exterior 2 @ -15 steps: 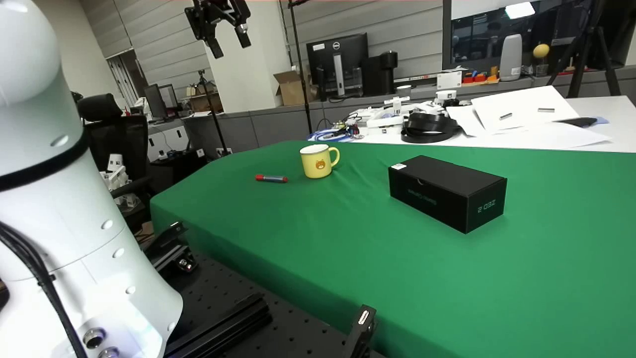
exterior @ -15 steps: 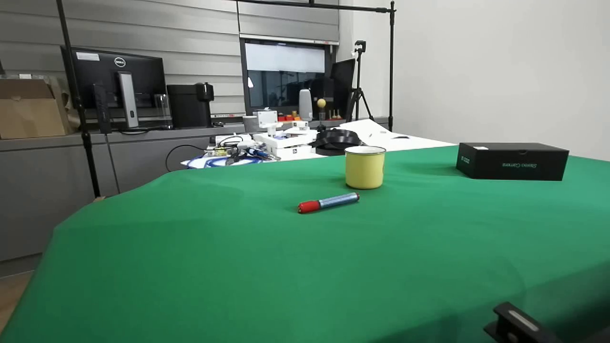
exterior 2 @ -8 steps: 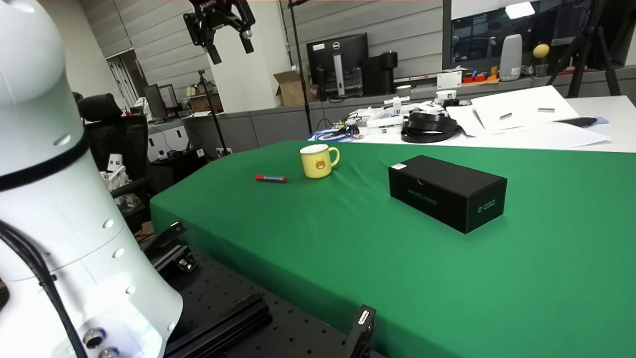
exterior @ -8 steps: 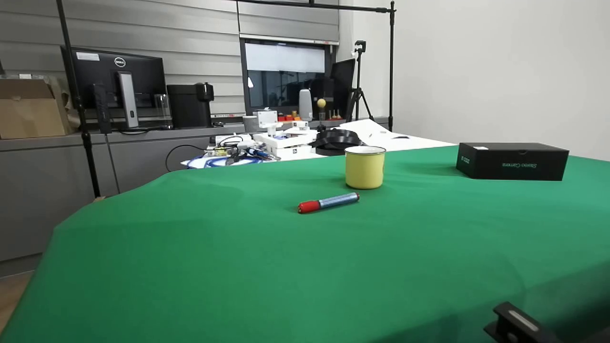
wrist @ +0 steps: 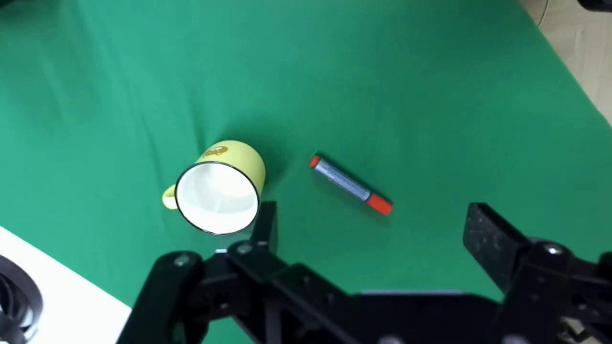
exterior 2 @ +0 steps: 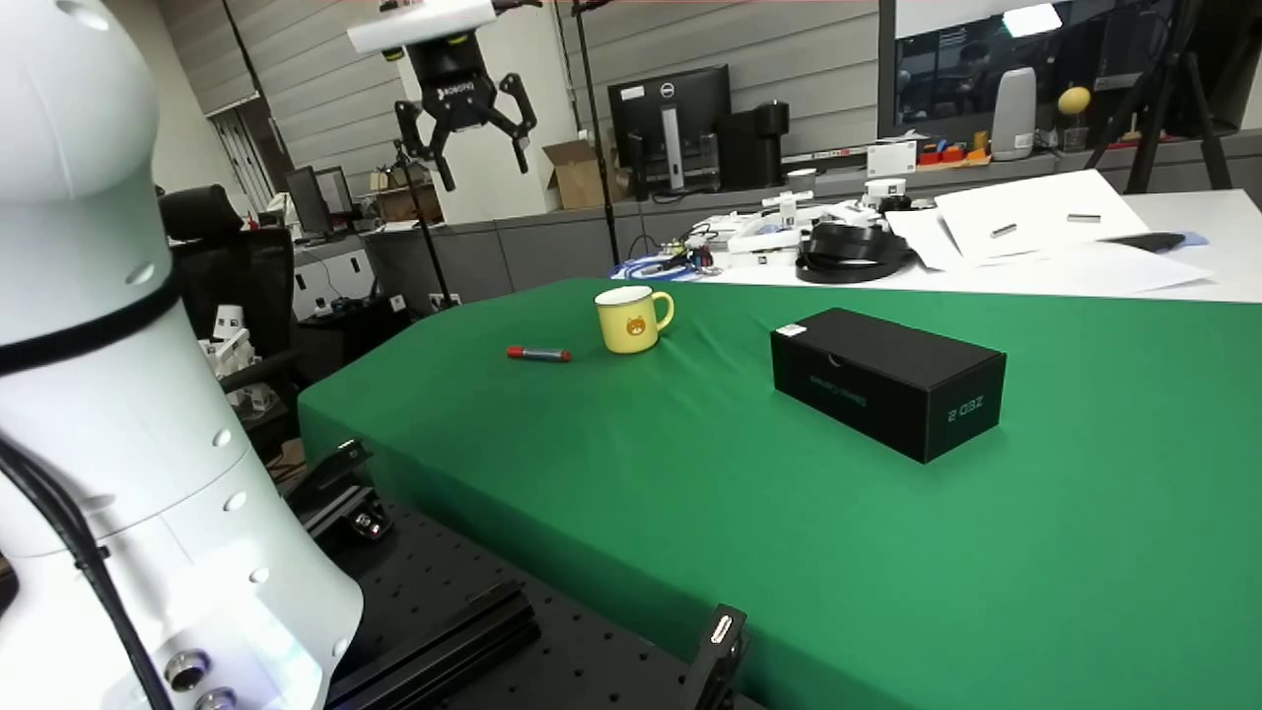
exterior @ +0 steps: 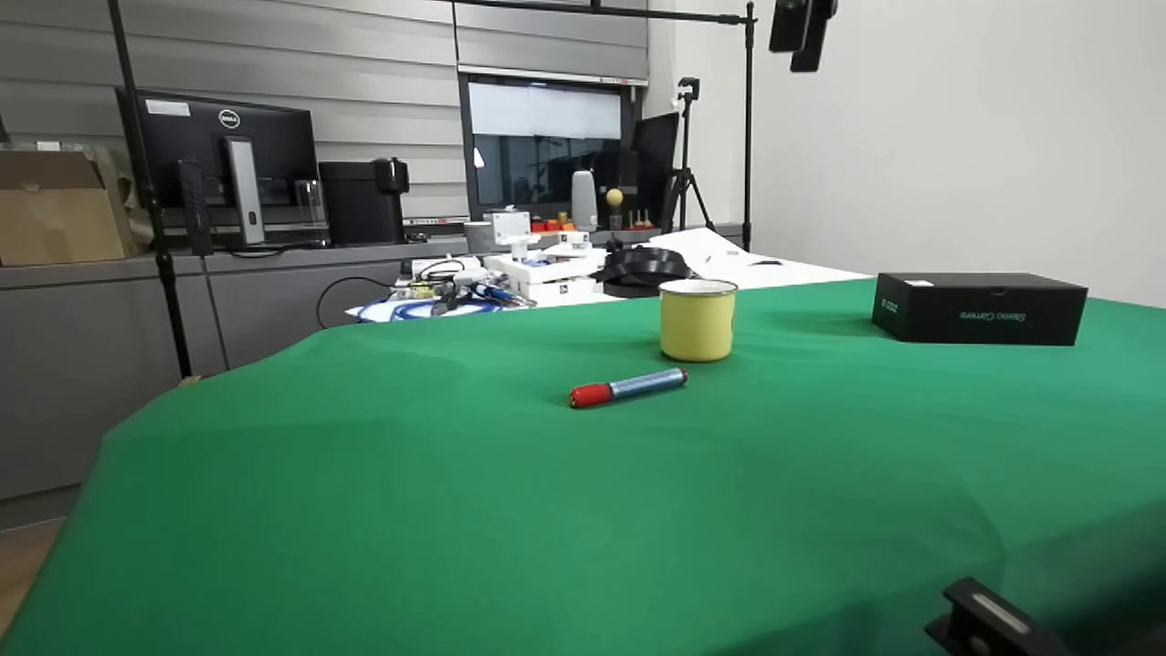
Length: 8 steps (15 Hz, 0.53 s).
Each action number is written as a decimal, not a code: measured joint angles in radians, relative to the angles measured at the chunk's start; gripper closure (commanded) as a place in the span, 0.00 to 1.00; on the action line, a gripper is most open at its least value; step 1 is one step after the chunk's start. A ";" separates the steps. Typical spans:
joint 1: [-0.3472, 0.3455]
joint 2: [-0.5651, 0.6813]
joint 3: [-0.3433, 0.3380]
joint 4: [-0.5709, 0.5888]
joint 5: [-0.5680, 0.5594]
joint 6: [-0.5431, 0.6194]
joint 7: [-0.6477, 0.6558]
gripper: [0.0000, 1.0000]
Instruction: Put the red marker inside the yellow mug
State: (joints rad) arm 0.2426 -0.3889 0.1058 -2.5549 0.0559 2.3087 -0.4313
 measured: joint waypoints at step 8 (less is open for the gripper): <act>0.056 0.253 -0.003 0.082 0.004 0.101 -0.428 0.00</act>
State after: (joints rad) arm 0.2986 -0.1363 0.1029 -2.4732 0.0594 2.4095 -0.8590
